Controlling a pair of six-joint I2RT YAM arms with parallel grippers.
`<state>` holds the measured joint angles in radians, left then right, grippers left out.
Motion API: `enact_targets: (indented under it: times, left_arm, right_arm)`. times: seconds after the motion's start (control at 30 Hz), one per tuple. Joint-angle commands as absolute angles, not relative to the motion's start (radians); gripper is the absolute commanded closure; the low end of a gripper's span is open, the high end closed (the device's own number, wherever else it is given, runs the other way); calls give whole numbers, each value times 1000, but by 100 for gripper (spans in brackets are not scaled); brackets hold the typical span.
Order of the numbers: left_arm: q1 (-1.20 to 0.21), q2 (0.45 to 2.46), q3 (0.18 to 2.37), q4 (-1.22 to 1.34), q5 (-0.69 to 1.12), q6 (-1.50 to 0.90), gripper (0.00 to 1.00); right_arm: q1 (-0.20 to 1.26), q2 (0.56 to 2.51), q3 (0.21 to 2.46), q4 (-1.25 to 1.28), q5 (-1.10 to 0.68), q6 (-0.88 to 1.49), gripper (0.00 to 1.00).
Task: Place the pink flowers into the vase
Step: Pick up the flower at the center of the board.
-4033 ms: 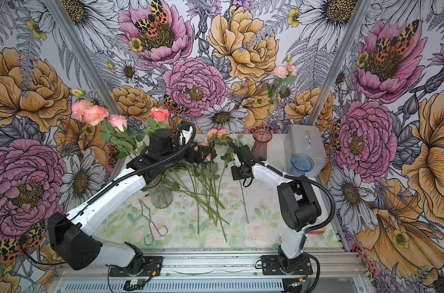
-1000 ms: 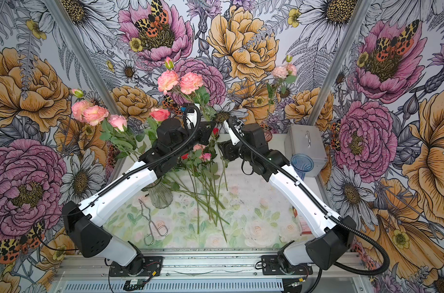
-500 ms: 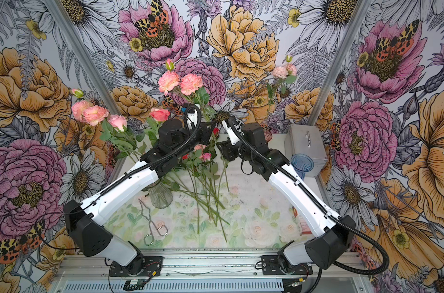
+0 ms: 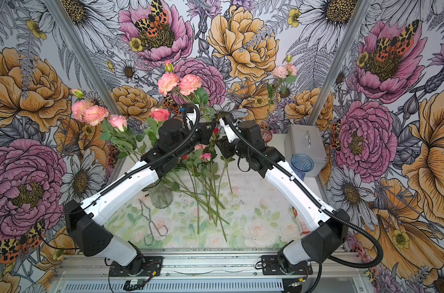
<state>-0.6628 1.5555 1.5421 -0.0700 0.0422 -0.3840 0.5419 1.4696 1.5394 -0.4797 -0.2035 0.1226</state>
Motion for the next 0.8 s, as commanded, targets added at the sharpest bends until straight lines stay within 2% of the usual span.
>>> enact_targets:
  times: [0.0,0.1,0.37,0.43,0.6,0.7,0.77]
  left_arm:
    - [-658,1564,1555,-48,70,-407,91]
    - [-657,1570,1556,-49,67,-412,91]
    - [-654,1580,1572,-67,67,-417,85]
    - [-652,1581,1577,-70,65,-418,77]
    - [-623,1565,1582,-95,56,-425,40]
    - [-573,1534,1567,-103,53,-444,27]
    - [-535,1515,1562,-110,75,-457,23]
  right_arm:
    - [545,1490,1585,-451,-227,138,63]
    - [548,1497,1594,-447,-223,141,69]
    - [551,1502,1595,-437,-228,152,94]
    - [551,1499,1588,-436,-221,152,98]
    - [544,1477,1558,-433,-187,144,100]
    - [520,1458,1532,-433,-185,144,100]
    - [506,1445,1518,-430,-182,142,100]
